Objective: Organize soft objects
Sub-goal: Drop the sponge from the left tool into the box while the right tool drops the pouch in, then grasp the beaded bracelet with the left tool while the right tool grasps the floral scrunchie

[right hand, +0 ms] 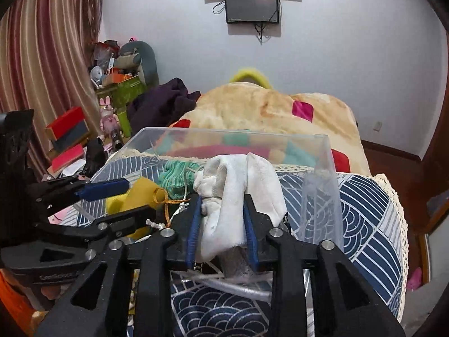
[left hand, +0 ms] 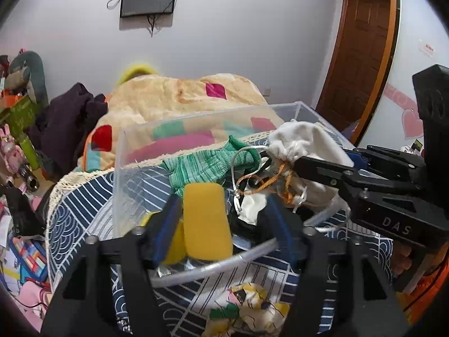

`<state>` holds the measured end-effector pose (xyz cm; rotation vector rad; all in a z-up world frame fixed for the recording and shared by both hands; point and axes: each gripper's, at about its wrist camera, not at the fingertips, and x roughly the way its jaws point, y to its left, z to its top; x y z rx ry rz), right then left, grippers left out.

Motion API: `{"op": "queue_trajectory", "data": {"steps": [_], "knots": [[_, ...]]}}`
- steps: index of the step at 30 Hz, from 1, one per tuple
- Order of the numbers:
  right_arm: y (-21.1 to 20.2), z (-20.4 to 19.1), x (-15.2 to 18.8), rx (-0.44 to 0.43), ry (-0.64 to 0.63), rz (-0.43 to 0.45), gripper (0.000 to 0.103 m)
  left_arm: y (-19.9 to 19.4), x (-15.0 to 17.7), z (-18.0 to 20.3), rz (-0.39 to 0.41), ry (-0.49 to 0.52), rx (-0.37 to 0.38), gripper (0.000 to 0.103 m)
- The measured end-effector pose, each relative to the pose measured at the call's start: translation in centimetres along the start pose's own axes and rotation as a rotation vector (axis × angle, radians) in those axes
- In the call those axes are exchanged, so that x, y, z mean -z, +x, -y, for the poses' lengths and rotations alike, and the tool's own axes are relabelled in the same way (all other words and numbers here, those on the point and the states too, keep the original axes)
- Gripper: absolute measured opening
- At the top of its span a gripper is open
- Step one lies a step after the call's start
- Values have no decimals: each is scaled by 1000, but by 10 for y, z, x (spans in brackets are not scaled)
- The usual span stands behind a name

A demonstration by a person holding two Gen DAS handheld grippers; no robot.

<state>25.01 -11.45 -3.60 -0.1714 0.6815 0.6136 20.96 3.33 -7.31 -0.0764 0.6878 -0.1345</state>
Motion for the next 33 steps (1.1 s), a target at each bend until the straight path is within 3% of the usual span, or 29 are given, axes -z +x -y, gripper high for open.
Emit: {"op": "queue_trajectory", "data": {"steps": [4, 6, 8, 14, 20, 30, 32, 33], "knots": [[-17, -2, -1, 24, -26, 33, 37, -23, 1, 5, 34, 8, 3, 73], [-27, -5, -1, 24, -37, 55, 44, -33, 0, 3, 56, 5, -18, 83], [-42, -10, 0, 19, -41, 91, 60, -50, 1, 2, 89, 12, -46, 89], [-68, -26, 8, -5, -45, 161, 85, -83, 16, -8, 126, 50, -123, 100], [-55, -45, 28, -59, -50, 111, 85, -89, 51, -37, 66, -4, -162, 100], [5, -69, 56, -146, -76, -79, 84, -61, 112, -84, -79, -166, -172, 100], [13, -74, 59, -158, -83, -107, 78, -56, 119, -88, -98, -177, -168, 99], [16, -75, 61, -163, -86, -121, 75, -52, 120, -88, -106, -178, -166, 93]]}}
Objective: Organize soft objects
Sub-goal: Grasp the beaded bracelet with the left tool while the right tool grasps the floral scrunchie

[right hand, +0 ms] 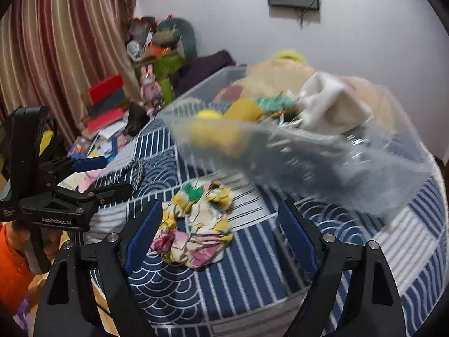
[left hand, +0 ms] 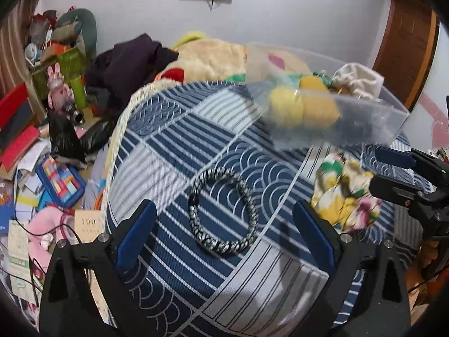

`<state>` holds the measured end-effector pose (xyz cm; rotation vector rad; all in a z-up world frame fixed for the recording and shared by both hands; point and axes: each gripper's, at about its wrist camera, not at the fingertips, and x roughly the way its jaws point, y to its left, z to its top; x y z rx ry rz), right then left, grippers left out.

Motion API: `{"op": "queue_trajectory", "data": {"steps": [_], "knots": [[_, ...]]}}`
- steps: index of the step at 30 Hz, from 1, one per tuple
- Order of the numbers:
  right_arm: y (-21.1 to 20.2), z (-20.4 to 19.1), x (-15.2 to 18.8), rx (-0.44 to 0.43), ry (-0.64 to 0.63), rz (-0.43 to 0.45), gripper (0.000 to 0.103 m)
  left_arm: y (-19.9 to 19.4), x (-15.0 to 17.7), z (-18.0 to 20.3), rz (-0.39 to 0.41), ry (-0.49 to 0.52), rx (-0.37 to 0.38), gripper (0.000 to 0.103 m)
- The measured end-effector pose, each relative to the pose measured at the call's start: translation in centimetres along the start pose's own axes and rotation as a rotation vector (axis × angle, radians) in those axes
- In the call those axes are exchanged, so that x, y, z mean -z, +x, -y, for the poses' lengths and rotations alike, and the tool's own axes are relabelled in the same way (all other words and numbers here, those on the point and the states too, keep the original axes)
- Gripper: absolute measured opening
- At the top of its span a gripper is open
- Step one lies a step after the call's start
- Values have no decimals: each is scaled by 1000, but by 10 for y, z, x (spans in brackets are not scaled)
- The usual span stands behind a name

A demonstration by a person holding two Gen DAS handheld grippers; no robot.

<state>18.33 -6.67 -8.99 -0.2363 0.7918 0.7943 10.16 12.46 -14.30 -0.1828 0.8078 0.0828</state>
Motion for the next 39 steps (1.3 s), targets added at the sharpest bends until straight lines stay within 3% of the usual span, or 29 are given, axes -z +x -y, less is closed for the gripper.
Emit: {"op": "queue_trajectory", "data": {"steps": [2, 3, 5, 7, 8, 12, 17, 28, 39], "knots": [[9, -3, 2, -18, -3, -39, 60, 5, 4, 0, -20, 5, -3, 82], [12, -6, 5, -22, -8, -54, 56, 6, 7, 2, -15, 7, -14, 81], [16, -10, 9, -25, -19, -73, 36, 4, 10, 1, 0, 5, -16, 78], [14, -12, 12, -18, -30, -65, 28, 1, 15, 1, 13, -3, -15, 71], [13, -12, 12, -24, -32, -65, 19, 0, 16, 1, 18, -5, -18, 65], [6, -11, 16, -34, -23, -44, 14, -7, 19, 3, 39, -17, -17, 34], [-11, -3, 17, -27, 9, 7, 13, -7, 17, 9, 42, -9, -3, 14], [-58, 21, 10, 22, 84, 141, 12, -36, 1, 47, 127, 71, 47, 12], [-109, 45, -14, 122, 126, 312, 12, -63, -52, 88, 271, 135, 112, 13]]}}
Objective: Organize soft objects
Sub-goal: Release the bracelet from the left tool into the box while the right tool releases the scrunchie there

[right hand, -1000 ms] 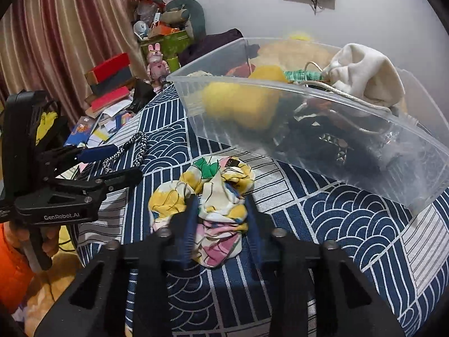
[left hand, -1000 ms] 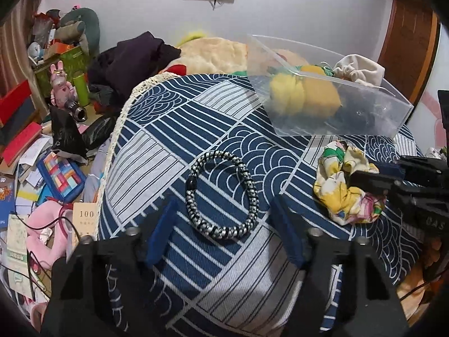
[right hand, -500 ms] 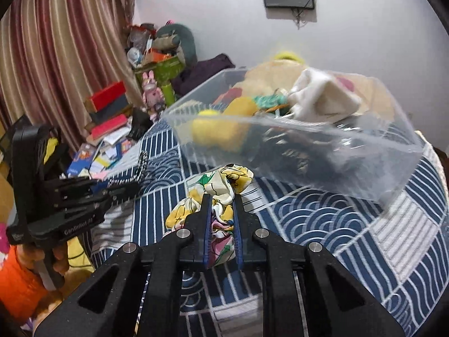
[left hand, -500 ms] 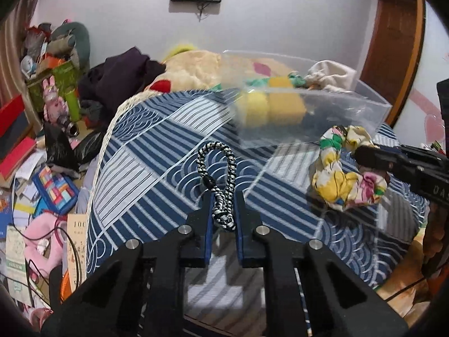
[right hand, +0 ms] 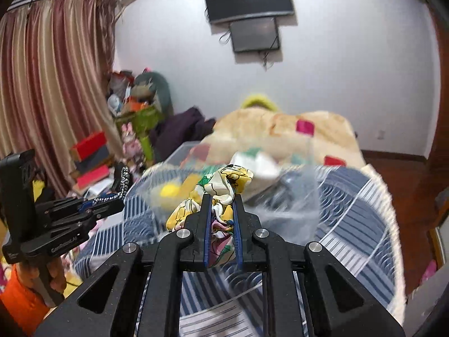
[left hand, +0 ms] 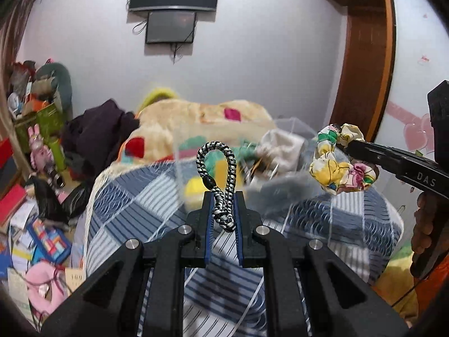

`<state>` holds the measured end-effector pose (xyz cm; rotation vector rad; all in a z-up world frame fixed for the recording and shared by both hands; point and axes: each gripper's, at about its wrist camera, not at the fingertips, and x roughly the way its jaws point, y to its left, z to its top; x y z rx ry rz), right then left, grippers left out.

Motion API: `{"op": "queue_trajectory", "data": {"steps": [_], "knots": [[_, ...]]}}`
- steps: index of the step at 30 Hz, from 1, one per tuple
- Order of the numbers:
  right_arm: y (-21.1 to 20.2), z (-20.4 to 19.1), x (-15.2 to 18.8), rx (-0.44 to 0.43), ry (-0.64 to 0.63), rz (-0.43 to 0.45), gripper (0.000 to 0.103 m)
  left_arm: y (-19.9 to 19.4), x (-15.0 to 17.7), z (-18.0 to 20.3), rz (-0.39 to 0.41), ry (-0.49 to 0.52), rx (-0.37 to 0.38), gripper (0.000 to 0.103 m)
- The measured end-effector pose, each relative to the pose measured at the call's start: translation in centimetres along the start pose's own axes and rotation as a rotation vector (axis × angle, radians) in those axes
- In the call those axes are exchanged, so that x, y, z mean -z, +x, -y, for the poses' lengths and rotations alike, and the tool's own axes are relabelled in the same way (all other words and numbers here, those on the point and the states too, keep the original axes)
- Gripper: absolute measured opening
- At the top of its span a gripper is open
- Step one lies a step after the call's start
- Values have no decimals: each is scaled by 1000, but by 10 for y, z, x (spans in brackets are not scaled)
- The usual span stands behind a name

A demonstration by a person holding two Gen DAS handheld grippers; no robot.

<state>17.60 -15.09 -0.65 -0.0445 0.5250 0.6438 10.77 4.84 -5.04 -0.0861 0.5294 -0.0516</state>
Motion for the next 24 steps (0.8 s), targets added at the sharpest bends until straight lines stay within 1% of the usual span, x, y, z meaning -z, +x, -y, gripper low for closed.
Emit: {"op": "queue_trajectory", "data": {"steps": [4, 9, 12, 13, 19, 22, 23, 24], "knots": [[0, 9, -13, 50, -5, 41, 12, 10, -18, 9, 27, 28, 2, 13], [16, 18, -22, 95, -3, 42, 12, 32, -31, 10, 18, 23, 27, 13], [33, 26, -22, 104, 5, 10, 12, 48, -34, 9, -3, 30, 47, 13], [39, 28, -20, 101, 10, -5, 12, 55, -34, 9, -12, 28, 41, 13], [63, 35, -8, 88, 21, -83, 12, 90, -28, 3, -92, -12, 83, 13], [69, 37, -2, 89, 13, -110, 12, 95, -26, 7, -103, 0, 83, 13], [70, 38, -1, 91, 11, -118, 13, 96, -25, 9, -103, 3, 81, 14], [71, 38, 1, 94, 11, -125, 15, 96, -24, 10, -101, 3, 63, 17]]}}
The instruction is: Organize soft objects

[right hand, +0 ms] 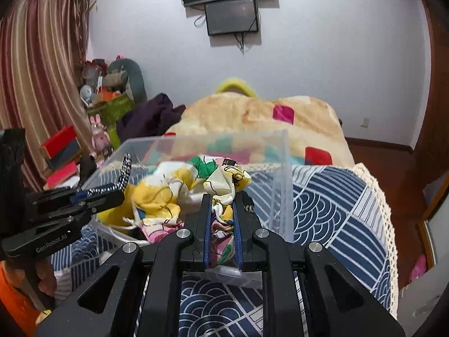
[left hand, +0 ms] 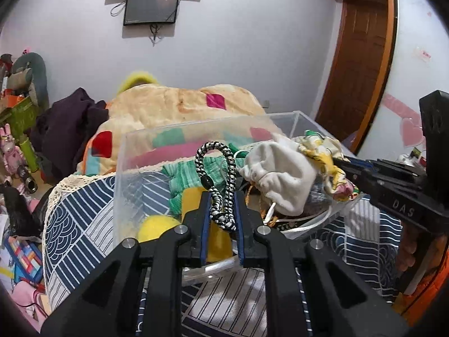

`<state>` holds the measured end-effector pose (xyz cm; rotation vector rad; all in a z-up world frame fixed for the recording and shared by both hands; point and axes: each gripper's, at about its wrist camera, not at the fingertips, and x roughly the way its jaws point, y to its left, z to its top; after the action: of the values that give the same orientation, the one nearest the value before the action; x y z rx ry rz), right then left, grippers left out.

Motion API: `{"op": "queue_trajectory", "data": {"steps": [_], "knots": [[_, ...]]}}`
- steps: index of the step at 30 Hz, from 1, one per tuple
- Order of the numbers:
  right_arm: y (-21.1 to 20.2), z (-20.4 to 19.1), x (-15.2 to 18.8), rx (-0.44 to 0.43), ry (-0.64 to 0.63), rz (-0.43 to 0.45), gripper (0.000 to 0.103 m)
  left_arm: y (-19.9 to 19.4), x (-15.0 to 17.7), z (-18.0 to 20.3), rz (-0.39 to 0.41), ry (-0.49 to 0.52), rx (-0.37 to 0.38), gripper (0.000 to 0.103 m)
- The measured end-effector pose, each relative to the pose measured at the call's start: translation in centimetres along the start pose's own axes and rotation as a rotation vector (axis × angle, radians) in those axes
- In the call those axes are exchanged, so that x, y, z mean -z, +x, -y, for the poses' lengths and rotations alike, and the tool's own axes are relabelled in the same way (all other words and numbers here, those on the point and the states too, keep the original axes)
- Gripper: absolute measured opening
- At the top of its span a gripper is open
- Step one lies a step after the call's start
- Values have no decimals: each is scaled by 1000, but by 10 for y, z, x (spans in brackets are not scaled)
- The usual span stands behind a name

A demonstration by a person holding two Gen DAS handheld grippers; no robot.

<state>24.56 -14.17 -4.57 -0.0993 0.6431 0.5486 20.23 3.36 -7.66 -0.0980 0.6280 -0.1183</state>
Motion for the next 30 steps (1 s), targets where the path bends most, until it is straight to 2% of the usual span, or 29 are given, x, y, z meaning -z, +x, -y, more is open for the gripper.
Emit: {"op": "queue_trajectory", "data": {"steps": [1, 3, 5, 7, 9, 13, 21, 25, 28, 30], "knots": [[-1, 0, 1, 6, 2, 5, 16, 0, 0, 1, -3, -2, -9, 20], [-2, 2, -1, -7, 8, 11, 22, -1, 1, 0, -5, -10, -8, 37], [-9, 2, -2, -10, 12, 20, 35, -5, 1, -1, 7, -23, -4, 46], [-14, 0, -4, 13, 4, 42, 45, -10, 0, -1, 17, -29, -3, 49], [-19, 0, -6, 15, 2, 55, 48, -19, -1, -1, 32, -34, 1, 57], [-40, -1, -10, 7, 9, 104, 58, -43, -5, 4, 75, -27, -13, 60], [-97, -15, -20, -27, -23, 221, 59, -108, -11, 25, 217, 19, -10, 62], [-129, -23, -16, -37, -37, 294, 70, -137, -10, 37, 267, 35, 0, 67], [-145, -27, -13, -48, -41, 324, 75, -155, -6, 44, 302, 42, -5, 77], [-154, -31, -10, -52, -42, 341, 78, -164, -3, 46, 326, 34, -6, 89]]}}
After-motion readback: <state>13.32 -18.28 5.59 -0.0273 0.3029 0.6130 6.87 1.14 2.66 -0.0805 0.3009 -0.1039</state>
